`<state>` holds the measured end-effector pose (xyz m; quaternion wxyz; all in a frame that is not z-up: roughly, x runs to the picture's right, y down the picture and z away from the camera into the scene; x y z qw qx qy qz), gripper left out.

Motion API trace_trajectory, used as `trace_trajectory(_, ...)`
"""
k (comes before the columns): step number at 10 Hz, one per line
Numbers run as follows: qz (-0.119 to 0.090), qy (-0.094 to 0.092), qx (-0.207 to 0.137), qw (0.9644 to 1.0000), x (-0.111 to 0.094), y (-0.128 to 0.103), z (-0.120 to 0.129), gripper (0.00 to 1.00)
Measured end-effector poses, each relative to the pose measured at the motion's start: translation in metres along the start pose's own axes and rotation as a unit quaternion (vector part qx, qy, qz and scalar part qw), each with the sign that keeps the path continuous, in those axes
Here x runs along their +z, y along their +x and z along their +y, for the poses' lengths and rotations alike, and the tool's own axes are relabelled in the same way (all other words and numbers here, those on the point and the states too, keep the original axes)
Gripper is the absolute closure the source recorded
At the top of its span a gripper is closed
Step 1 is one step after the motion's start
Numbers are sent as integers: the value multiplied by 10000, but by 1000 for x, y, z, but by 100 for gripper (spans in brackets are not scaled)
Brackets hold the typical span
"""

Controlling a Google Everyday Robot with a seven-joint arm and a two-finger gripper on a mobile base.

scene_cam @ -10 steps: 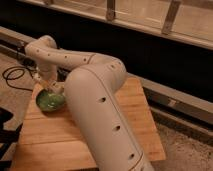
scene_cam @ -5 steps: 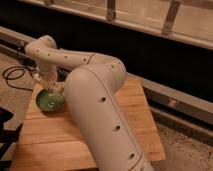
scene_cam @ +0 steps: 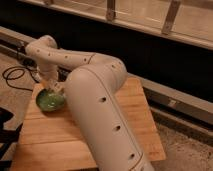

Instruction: Place the bottle in the ceramic bowl

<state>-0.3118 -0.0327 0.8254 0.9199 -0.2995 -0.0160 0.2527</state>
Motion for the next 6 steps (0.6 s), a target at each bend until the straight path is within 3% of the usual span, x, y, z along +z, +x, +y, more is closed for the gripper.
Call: trace_trajectory(6, 5, -4, -6, 10000, 1, 0, 1, 20)
